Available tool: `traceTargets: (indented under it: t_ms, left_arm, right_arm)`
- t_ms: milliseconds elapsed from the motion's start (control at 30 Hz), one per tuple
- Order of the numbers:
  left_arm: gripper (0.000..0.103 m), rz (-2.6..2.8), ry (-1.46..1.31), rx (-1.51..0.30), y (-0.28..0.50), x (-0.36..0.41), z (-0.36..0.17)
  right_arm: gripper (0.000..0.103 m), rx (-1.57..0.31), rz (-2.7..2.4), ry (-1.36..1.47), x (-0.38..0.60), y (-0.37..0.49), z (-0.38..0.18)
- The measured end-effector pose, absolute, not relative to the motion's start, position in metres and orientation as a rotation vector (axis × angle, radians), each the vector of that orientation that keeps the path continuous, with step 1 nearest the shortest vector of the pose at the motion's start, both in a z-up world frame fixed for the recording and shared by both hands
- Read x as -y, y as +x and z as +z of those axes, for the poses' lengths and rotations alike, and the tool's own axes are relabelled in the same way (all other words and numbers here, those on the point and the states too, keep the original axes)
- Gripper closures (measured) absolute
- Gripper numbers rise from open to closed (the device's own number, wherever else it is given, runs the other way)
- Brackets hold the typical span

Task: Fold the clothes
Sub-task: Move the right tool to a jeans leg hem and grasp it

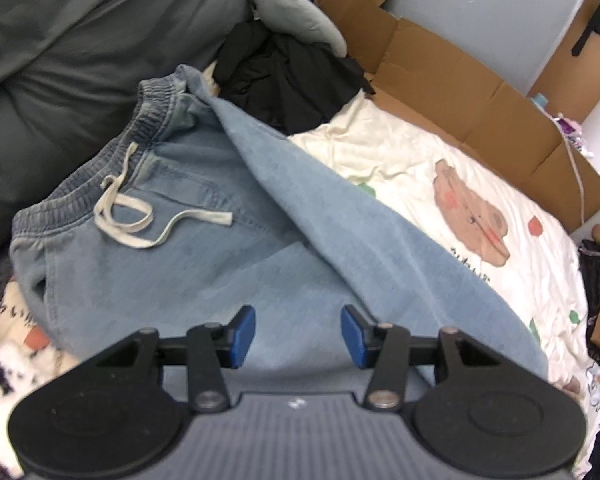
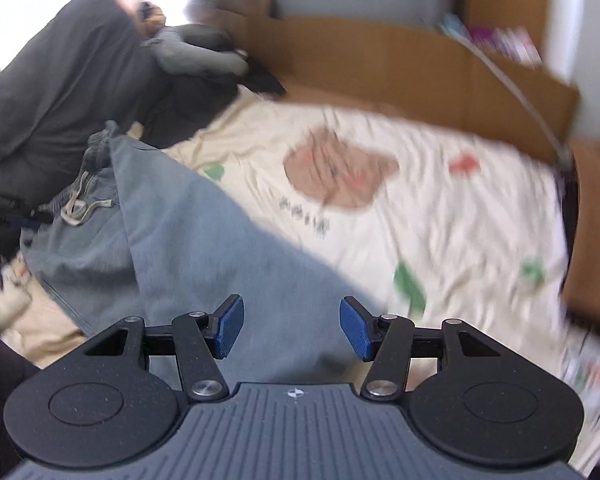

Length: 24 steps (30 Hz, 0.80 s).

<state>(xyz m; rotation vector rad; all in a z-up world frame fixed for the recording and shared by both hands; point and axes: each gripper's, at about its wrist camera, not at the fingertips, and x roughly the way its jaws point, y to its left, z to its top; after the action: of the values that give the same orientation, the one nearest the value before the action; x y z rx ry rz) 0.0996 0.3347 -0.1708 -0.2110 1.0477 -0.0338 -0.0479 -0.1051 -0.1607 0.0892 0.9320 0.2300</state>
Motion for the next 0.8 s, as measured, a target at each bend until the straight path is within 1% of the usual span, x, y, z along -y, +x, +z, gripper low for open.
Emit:
traceTargets:
  t_ms: [200, 467, 633, 800]
  left_arm:
    - [0.052, 0.028, -0.183, -1.088, 0.088, -0.334, -0.168]
    - [0.051, 0.076, -0.218, -1.136, 0.078, -0.333, -0.171]
    - [0.051, 0.107, -0.231, -1.165, 0.068, -0.338, -0.171]
    - [0.049, 0.128, -0.211, -1.177, 0.059, -0.34, -0.171]
  right_arm:
    - [0.043, -0.942, 0.187, 0.124, 0.099, -0.068, -0.183]
    - [0.043, -1.01, 0.128, 0.147, 0.098, -0.087, -0.232]
    - [0.043, -1.018, 0.08, 0.149, 0.098, -0.103, -0.255]
    - [0.043, -1.032, 0.103, 0.164, 0.094, -0.115, -0.275]
